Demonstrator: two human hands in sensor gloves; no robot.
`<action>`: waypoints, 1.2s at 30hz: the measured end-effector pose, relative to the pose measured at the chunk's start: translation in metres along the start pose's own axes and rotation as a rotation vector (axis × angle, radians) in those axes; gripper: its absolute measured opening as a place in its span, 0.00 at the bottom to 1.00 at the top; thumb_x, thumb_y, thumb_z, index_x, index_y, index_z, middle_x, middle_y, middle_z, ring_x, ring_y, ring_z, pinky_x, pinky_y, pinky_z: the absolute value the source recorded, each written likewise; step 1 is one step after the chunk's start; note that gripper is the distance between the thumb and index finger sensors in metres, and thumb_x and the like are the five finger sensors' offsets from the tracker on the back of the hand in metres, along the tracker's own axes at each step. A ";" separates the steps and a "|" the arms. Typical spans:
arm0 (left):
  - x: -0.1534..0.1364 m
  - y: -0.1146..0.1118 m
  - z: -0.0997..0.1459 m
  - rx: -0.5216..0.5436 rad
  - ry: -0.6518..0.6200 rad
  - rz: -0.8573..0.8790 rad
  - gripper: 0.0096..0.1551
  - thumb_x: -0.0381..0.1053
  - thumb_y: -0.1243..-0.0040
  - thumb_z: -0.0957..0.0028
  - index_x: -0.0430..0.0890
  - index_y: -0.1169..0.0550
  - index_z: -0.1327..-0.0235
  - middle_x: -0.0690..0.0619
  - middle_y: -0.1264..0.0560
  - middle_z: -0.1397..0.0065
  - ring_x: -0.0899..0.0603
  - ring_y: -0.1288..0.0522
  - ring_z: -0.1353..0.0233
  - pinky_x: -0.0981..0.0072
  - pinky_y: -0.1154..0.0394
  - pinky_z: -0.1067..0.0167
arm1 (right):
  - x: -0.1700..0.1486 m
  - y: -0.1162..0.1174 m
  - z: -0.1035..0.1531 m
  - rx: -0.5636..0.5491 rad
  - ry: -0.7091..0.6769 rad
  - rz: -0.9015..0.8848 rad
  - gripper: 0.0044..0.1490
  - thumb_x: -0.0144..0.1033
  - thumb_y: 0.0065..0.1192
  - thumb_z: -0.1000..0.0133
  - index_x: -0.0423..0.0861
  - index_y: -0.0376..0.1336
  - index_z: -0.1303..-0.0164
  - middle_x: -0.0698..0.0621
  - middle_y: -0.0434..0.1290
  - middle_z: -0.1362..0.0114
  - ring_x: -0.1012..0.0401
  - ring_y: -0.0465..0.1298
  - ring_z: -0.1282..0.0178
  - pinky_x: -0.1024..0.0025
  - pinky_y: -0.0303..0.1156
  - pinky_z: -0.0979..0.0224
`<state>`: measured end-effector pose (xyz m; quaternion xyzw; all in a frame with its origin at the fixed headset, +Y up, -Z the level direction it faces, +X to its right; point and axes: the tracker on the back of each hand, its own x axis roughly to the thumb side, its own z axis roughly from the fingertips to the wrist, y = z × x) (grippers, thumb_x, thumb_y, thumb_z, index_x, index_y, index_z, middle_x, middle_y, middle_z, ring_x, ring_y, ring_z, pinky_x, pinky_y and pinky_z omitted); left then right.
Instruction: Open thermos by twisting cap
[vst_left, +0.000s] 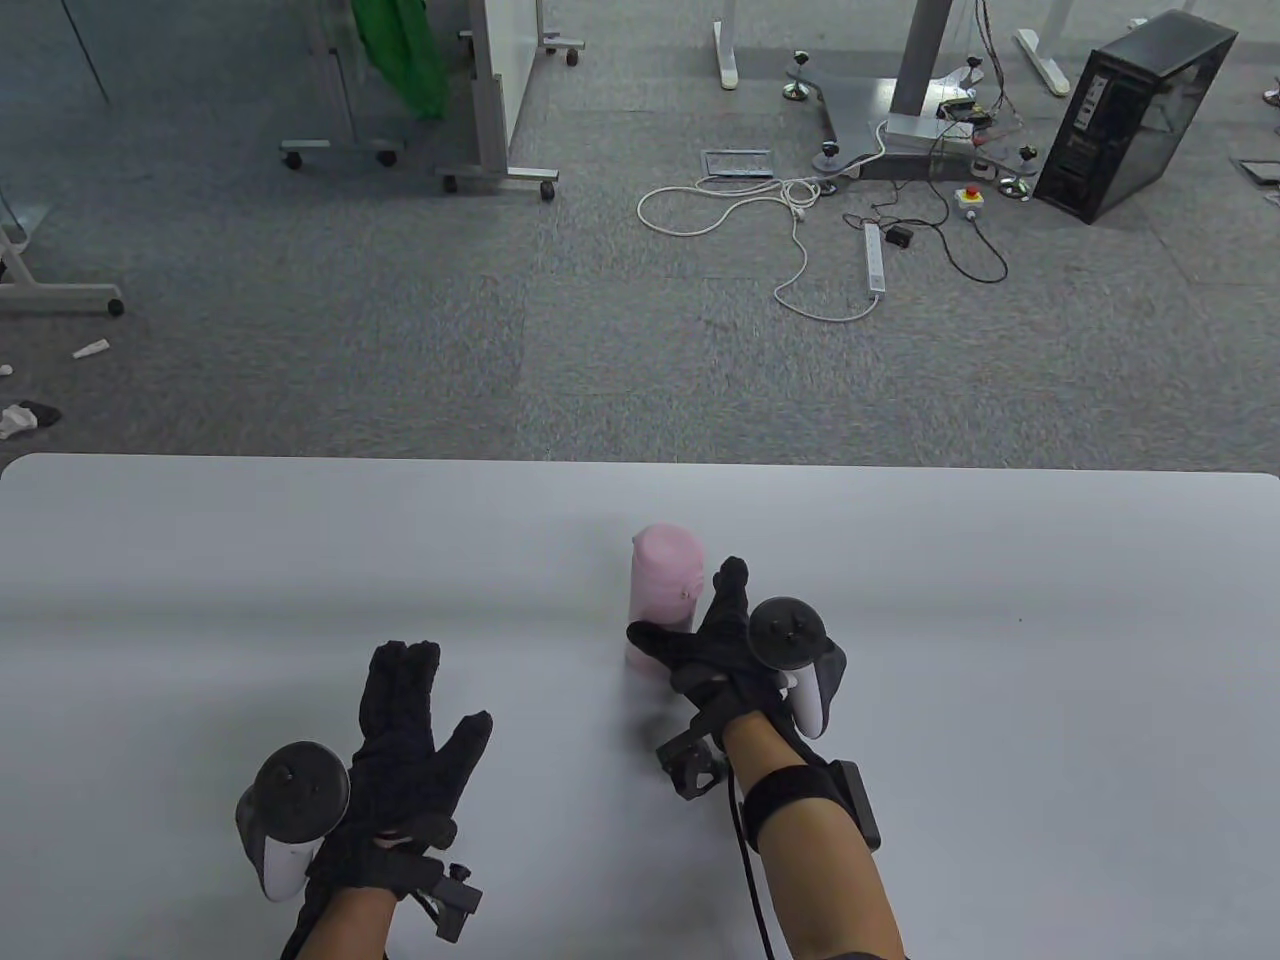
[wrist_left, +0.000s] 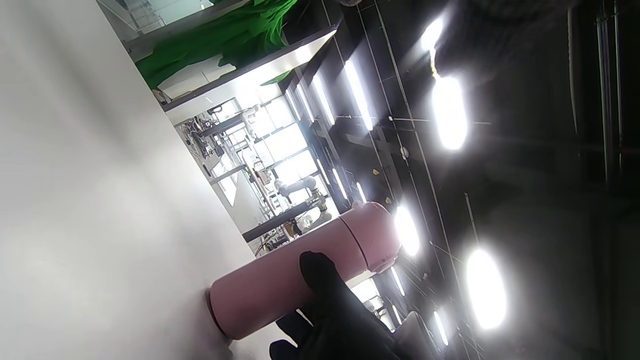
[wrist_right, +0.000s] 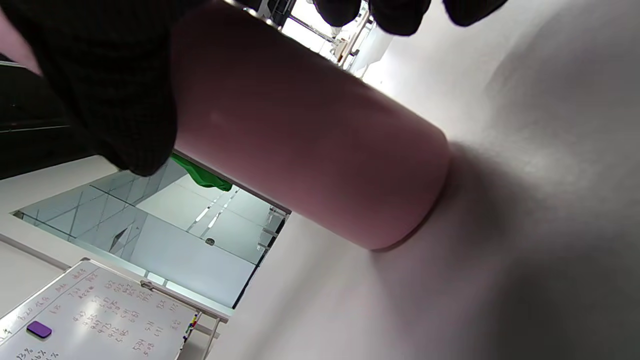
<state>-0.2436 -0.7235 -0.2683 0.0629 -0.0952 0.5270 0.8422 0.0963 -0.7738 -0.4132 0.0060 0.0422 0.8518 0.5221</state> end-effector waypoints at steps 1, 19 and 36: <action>0.000 0.000 0.000 0.001 0.001 0.003 0.53 0.69 0.39 0.39 0.55 0.52 0.11 0.41 0.66 0.12 0.30 0.66 0.14 0.22 0.59 0.28 | 0.000 0.002 0.000 0.010 0.000 0.006 0.77 0.55 0.78 0.52 0.43 0.27 0.20 0.38 0.39 0.14 0.35 0.47 0.16 0.31 0.46 0.20; 0.001 0.005 0.000 0.019 -0.004 0.033 0.53 0.69 0.39 0.39 0.54 0.51 0.11 0.41 0.65 0.12 0.30 0.65 0.14 0.22 0.59 0.28 | 0.006 0.009 -0.004 -0.038 0.016 0.017 0.75 0.50 0.85 0.63 0.43 0.40 0.18 0.35 0.52 0.18 0.37 0.59 0.22 0.38 0.56 0.21; 0.001 0.003 0.000 0.010 -0.008 0.037 0.52 0.69 0.40 0.39 0.54 0.51 0.11 0.40 0.65 0.12 0.29 0.65 0.14 0.22 0.59 0.28 | 0.028 -0.024 0.039 -0.089 -0.146 -0.038 0.76 0.58 0.84 0.66 0.41 0.43 0.19 0.34 0.54 0.19 0.37 0.60 0.23 0.39 0.58 0.21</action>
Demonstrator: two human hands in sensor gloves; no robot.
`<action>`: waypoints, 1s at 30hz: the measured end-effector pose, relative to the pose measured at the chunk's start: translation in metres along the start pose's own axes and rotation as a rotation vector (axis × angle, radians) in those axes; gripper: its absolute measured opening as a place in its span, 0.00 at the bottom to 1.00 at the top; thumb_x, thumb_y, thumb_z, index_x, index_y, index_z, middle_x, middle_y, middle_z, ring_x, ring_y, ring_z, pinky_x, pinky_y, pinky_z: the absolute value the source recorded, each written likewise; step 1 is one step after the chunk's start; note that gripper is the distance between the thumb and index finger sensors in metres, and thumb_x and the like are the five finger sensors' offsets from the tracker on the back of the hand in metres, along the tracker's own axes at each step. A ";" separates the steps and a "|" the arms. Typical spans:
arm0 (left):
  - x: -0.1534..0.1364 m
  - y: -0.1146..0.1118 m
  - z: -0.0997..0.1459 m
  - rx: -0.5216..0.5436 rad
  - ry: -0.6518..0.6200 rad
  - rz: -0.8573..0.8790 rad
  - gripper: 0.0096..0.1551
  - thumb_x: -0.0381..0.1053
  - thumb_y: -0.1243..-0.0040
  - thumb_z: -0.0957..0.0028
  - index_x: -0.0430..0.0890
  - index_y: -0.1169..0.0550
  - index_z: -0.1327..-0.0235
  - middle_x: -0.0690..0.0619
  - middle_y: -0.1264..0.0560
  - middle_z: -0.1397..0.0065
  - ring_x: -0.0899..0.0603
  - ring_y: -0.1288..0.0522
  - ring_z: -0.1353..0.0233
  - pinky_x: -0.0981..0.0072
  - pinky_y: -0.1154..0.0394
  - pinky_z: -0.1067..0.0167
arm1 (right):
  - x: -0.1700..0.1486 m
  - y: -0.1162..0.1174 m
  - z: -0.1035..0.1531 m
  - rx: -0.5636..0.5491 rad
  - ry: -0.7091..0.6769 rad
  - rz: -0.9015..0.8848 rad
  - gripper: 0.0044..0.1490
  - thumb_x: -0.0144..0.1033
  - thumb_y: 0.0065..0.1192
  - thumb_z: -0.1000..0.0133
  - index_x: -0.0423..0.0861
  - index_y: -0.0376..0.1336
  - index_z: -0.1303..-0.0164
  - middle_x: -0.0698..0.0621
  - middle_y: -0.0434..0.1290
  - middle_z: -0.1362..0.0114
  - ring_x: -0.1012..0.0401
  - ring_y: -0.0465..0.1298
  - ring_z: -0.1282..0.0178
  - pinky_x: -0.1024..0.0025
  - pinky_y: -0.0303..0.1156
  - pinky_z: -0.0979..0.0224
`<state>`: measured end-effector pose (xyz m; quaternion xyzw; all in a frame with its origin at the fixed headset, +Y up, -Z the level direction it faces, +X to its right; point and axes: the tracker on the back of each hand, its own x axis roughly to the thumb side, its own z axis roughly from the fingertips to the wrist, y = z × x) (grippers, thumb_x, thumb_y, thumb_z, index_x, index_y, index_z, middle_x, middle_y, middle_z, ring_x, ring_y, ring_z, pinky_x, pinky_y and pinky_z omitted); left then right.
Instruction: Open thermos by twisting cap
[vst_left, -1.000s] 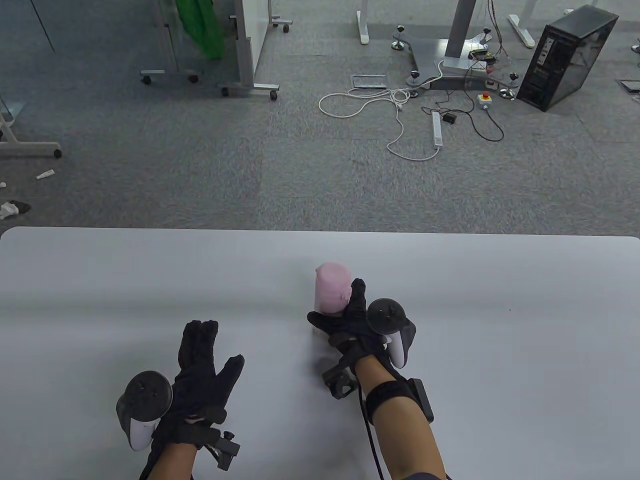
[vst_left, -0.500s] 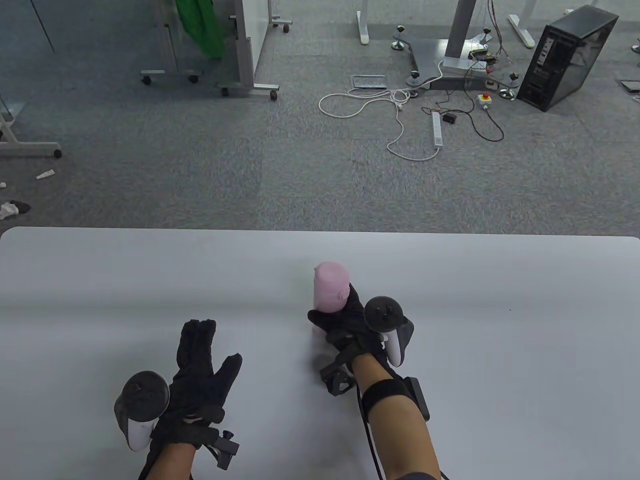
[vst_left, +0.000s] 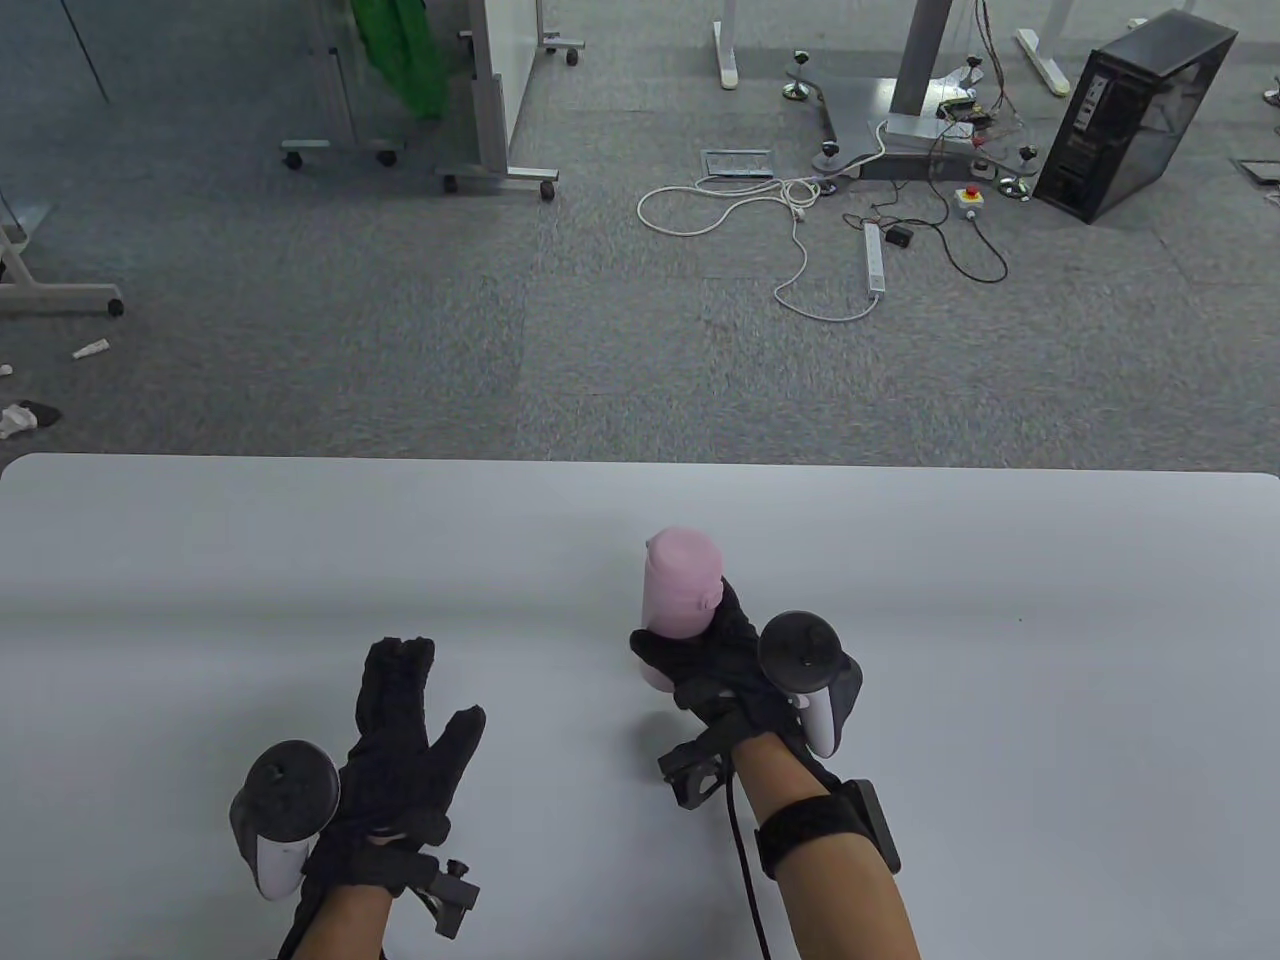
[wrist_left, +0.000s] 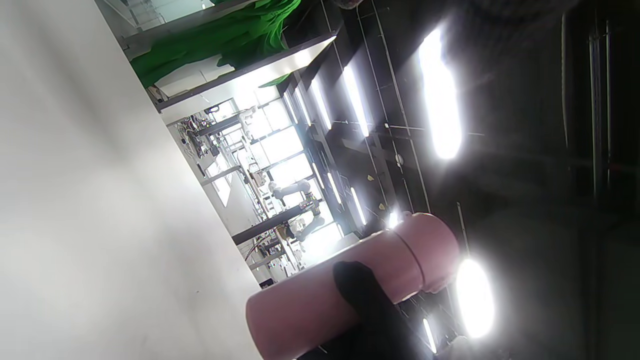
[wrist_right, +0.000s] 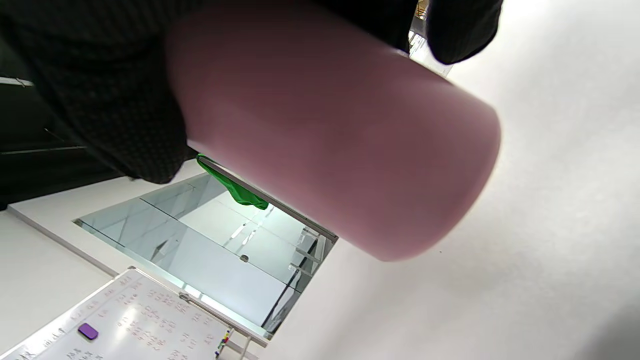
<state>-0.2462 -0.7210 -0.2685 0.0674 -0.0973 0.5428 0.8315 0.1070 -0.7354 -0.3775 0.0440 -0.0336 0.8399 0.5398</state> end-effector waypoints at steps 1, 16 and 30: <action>-0.001 -0.001 0.000 -0.002 0.003 -0.001 0.52 0.69 0.40 0.39 0.54 0.51 0.11 0.40 0.65 0.12 0.29 0.65 0.14 0.22 0.58 0.28 | 0.000 -0.002 0.003 -0.003 -0.001 -0.009 0.76 0.58 0.84 0.66 0.41 0.43 0.19 0.34 0.54 0.19 0.37 0.61 0.23 0.39 0.58 0.22; -0.001 -0.019 -0.001 -0.067 0.007 0.009 0.52 0.69 0.40 0.39 0.54 0.51 0.11 0.40 0.65 0.12 0.29 0.65 0.14 0.22 0.58 0.28 | 0.006 -0.049 0.060 -0.030 -0.088 0.059 0.76 0.59 0.83 0.65 0.40 0.45 0.18 0.33 0.56 0.20 0.36 0.62 0.25 0.37 0.59 0.23; -0.003 -0.036 0.000 -0.133 0.026 -0.022 0.52 0.69 0.40 0.39 0.54 0.51 0.11 0.40 0.65 0.12 0.29 0.65 0.14 0.22 0.58 0.28 | -0.004 -0.055 0.081 -0.044 -0.089 0.014 0.75 0.59 0.82 0.64 0.38 0.44 0.19 0.31 0.54 0.19 0.34 0.60 0.24 0.38 0.60 0.23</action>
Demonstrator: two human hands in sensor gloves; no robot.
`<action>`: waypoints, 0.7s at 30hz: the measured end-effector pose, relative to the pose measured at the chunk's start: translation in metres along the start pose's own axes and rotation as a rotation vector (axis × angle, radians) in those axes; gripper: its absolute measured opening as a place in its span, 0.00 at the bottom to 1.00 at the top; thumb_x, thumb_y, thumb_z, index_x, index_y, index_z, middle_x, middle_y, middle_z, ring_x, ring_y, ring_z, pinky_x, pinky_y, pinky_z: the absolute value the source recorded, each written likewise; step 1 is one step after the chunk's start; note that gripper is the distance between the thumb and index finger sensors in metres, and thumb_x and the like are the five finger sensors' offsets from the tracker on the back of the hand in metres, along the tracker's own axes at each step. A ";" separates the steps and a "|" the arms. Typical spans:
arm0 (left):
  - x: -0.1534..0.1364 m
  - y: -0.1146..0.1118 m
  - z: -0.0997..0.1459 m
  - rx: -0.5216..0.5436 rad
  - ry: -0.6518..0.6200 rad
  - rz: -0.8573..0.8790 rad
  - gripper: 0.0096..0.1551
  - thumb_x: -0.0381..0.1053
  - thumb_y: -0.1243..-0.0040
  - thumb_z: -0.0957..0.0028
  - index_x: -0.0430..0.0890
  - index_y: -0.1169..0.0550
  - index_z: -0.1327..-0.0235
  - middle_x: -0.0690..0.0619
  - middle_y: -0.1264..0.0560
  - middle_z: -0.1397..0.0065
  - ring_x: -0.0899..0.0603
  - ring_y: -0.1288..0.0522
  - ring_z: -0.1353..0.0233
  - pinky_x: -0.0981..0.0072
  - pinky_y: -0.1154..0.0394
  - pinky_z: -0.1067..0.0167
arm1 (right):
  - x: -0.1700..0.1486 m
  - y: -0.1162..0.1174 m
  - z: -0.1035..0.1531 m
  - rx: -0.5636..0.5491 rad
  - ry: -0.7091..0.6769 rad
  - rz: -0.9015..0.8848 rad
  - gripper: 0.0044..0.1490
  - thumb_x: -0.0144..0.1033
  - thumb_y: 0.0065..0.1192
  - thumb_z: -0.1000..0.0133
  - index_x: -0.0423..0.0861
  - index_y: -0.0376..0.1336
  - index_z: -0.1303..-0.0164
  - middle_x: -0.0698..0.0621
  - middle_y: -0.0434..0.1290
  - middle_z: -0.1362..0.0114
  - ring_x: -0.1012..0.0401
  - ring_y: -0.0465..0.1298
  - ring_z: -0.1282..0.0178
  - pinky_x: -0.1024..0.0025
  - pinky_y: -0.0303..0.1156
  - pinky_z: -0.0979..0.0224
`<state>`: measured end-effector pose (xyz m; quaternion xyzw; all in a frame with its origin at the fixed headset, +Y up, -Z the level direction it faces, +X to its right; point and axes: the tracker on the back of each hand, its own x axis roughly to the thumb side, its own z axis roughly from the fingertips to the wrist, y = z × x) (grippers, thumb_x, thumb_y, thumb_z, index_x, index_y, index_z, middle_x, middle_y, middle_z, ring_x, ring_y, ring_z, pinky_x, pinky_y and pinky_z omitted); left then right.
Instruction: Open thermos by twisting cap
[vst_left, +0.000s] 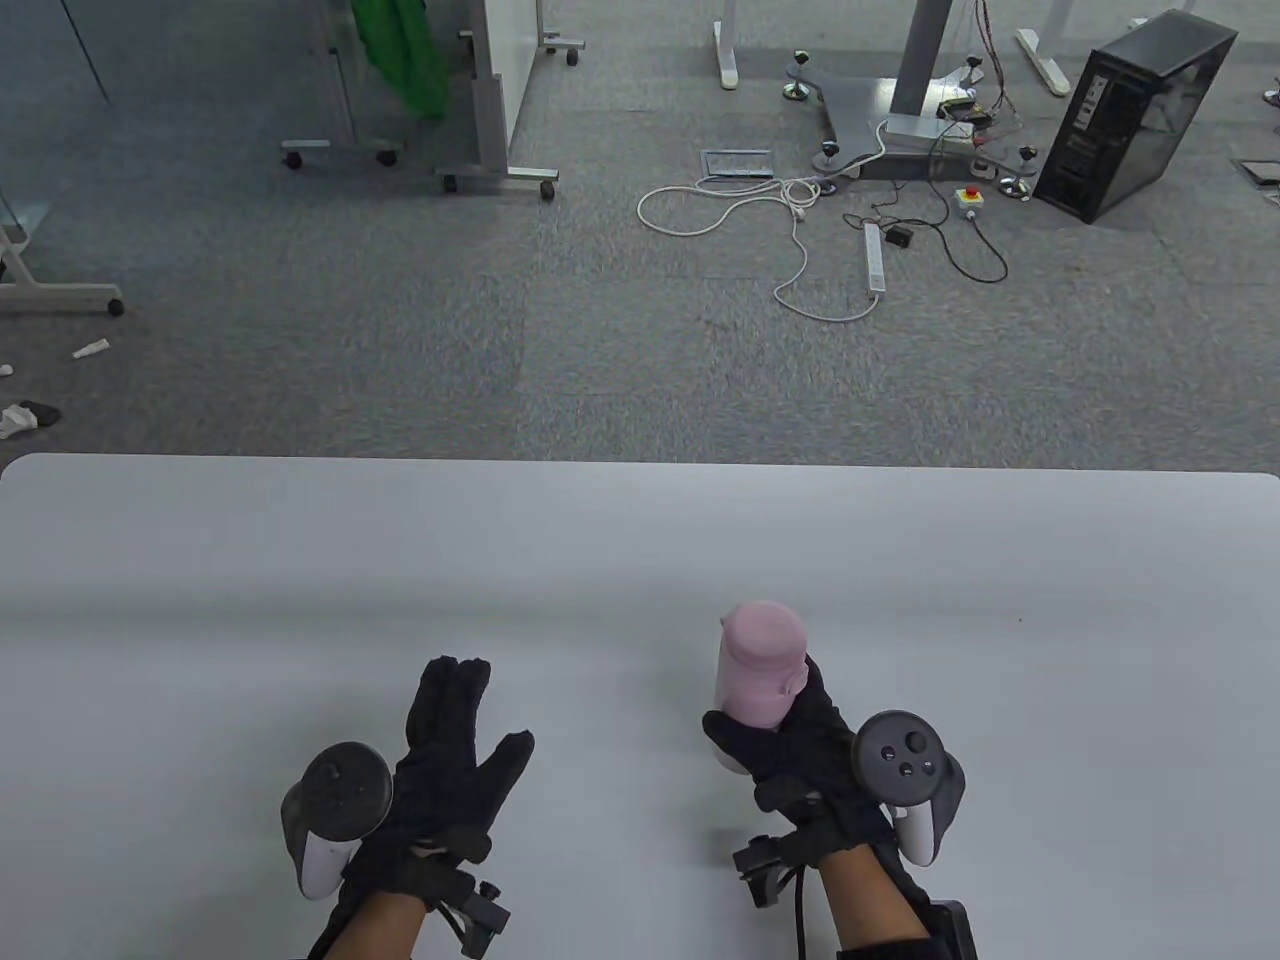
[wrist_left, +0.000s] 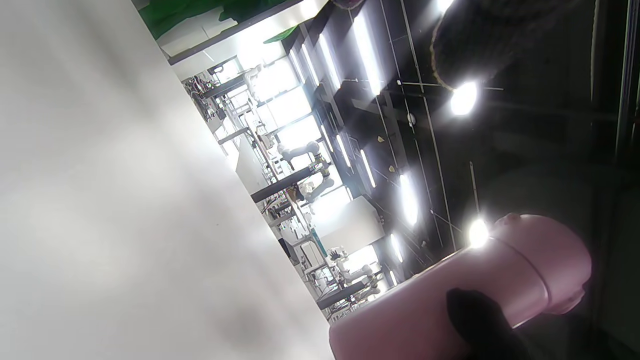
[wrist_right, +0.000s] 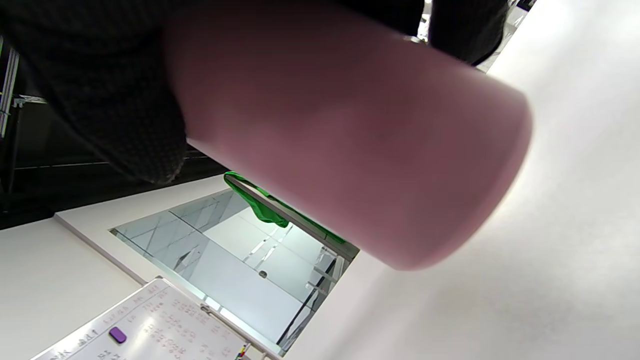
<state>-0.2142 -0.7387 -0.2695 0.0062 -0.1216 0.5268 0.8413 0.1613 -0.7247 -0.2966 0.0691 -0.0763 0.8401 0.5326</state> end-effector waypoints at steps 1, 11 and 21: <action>0.000 -0.001 0.000 -0.002 0.002 -0.001 0.52 0.69 0.40 0.39 0.54 0.51 0.11 0.40 0.65 0.12 0.29 0.65 0.14 0.22 0.58 0.28 | 0.000 0.000 0.001 0.003 -0.008 -0.014 0.75 0.59 0.82 0.65 0.38 0.44 0.19 0.32 0.54 0.19 0.34 0.60 0.24 0.38 0.60 0.23; -0.005 -0.006 0.000 -0.015 0.024 -0.054 0.52 0.69 0.40 0.39 0.54 0.51 0.12 0.41 0.65 0.12 0.29 0.65 0.14 0.22 0.58 0.28 | 0.000 0.000 0.009 0.025 -0.048 -0.044 0.75 0.59 0.81 0.63 0.41 0.42 0.18 0.32 0.53 0.18 0.34 0.59 0.24 0.38 0.60 0.23; 0.007 -0.029 -0.006 -0.090 -0.010 -0.134 0.52 0.69 0.40 0.39 0.54 0.51 0.12 0.41 0.65 0.12 0.29 0.65 0.14 0.22 0.58 0.28 | 0.013 -0.018 0.012 0.031 -0.124 -0.086 0.75 0.62 0.80 0.64 0.37 0.45 0.19 0.31 0.54 0.19 0.34 0.60 0.24 0.37 0.59 0.23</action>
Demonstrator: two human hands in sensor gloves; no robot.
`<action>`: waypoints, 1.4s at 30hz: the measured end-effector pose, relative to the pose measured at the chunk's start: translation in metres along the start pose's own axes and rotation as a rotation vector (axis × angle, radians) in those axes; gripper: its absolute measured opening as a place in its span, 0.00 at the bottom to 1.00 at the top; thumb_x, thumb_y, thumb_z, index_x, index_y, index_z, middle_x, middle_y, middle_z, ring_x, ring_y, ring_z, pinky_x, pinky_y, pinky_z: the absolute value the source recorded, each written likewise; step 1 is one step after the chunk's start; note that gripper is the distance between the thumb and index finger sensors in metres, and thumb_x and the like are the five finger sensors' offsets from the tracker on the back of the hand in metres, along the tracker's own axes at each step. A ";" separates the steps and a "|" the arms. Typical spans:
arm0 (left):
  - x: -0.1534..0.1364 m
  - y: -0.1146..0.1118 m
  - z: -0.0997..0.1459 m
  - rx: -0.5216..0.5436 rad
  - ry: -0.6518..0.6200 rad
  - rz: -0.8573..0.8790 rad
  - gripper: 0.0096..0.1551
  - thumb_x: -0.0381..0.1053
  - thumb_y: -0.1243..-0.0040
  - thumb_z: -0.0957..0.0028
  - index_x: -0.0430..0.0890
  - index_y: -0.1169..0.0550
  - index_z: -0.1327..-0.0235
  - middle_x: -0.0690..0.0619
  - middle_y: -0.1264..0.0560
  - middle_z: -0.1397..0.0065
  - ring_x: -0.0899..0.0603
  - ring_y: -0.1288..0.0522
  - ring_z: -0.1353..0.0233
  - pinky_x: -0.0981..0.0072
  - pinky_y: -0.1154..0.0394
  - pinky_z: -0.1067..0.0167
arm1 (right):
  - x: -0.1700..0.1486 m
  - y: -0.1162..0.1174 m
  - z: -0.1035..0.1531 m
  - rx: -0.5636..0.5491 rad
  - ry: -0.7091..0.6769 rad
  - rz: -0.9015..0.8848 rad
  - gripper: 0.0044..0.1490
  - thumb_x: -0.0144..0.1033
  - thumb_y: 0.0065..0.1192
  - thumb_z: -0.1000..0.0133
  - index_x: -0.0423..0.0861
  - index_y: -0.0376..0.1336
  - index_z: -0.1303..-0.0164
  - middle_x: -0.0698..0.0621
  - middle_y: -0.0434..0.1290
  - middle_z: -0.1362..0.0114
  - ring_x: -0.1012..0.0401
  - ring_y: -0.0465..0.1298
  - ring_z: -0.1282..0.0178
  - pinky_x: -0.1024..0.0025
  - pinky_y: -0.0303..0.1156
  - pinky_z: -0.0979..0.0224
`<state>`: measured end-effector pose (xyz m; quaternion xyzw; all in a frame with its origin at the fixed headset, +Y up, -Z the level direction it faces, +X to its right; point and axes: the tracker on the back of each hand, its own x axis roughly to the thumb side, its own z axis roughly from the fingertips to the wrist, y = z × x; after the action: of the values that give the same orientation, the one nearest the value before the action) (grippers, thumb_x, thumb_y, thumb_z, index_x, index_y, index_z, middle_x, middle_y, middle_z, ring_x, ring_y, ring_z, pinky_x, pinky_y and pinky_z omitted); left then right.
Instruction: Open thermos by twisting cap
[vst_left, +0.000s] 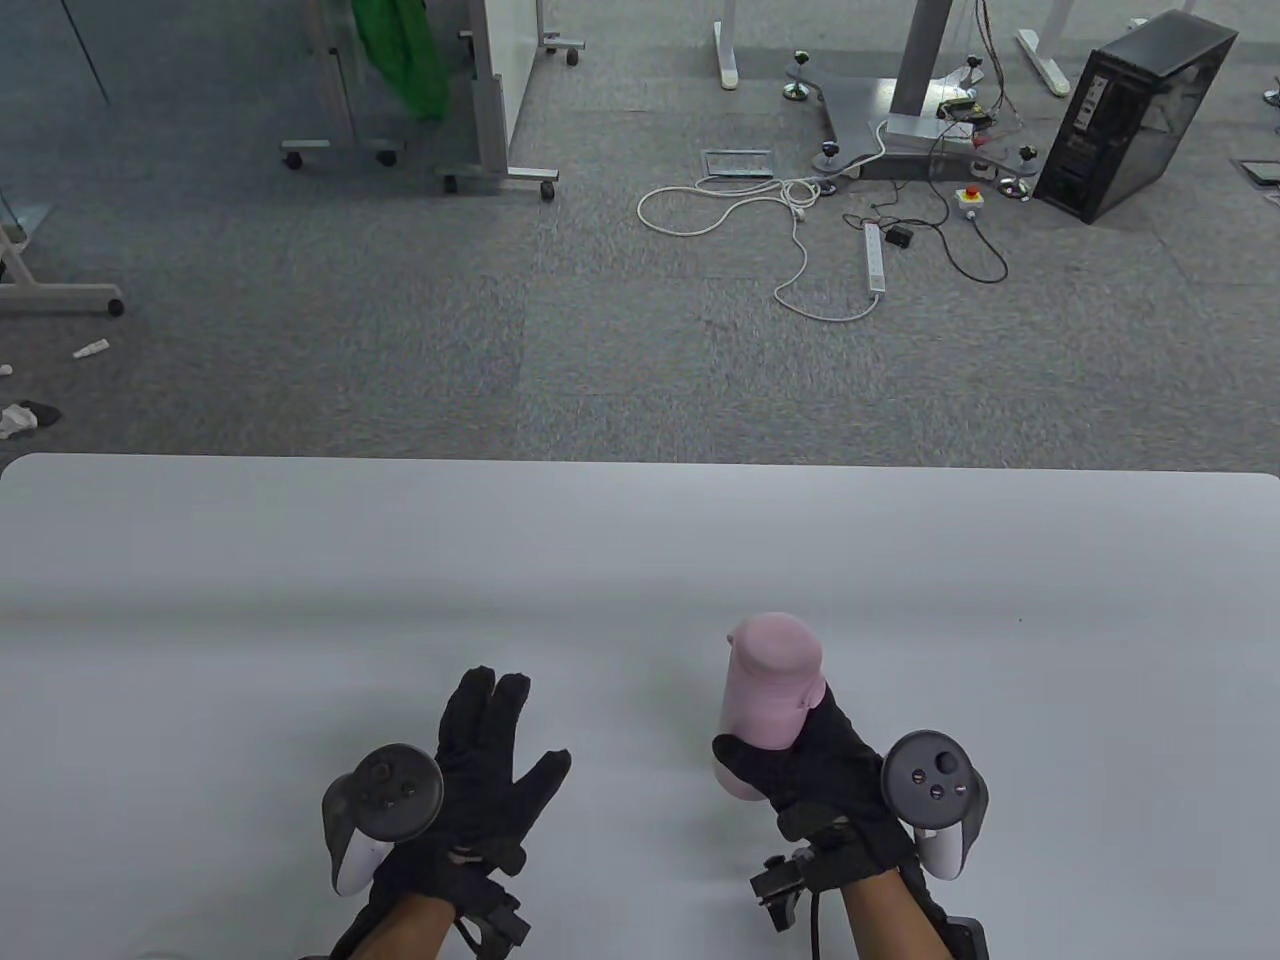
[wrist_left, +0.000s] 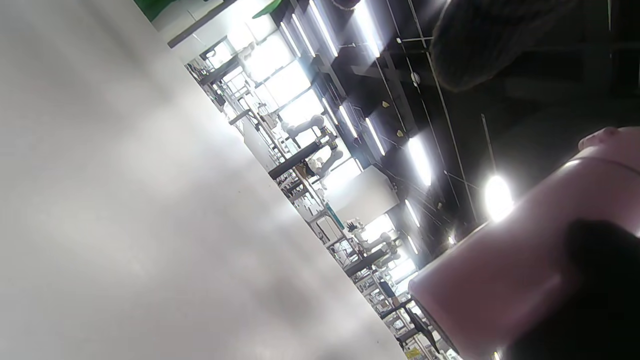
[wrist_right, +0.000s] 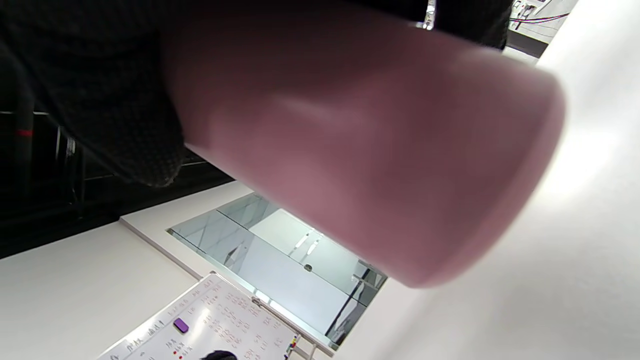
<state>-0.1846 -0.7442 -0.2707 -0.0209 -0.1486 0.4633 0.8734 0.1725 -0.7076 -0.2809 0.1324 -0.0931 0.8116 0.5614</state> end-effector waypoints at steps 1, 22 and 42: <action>0.005 -0.002 -0.001 -0.006 -0.012 -0.014 0.52 0.68 0.39 0.39 0.54 0.51 0.11 0.41 0.65 0.12 0.29 0.65 0.14 0.22 0.59 0.28 | 0.001 -0.001 0.001 -0.016 -0.024 -0.008 0.76 0.63 0.80 0.64 0.37 0.45 0.19 0.31 0.55 0.20 0.34 0.60 0.23 0.37 0.59 0.23; 0.198 0.005 -0.084 -0.126 -0.564 -0.313 0.52 0.67 0.36 0.41 0.56 0.49 0.12 0.43 0.62 0.11 0.31 0.63 0.12 0.23 0.60 0.27 | 0.013 -0.011 0.006 -0.104 -0.059 -0.086 0.77 0.61 0.80 0.64 0.39 0.41 0.19 0.31 0.50 0.17 0.32 0.56 0.21 0.36 0.59 0.24; 0.242 -0.018 -0.132 -0.467 -0.694 -0.358 0.58 0.66 0.24 0.50 0.59 0.44 0.13 0.43 0.53 0.09 0.30 0.53 0.12 0.18 0.52 0.29 | 0.010 -0.013 0.006 -0.091 -0.047 -0.012 0.75 0.60 0.81 0.64 0.42 0.41 0.18 0.33 0.49 0.17 0.33 0.54 0.20 0.35 0.57 0.23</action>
<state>-0.0056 -0.5436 -0.3356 -0.0350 -0.5342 0.2388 0.8101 0.1822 -0.6957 -0.2718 0.1265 -0.1421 0.7997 0.5694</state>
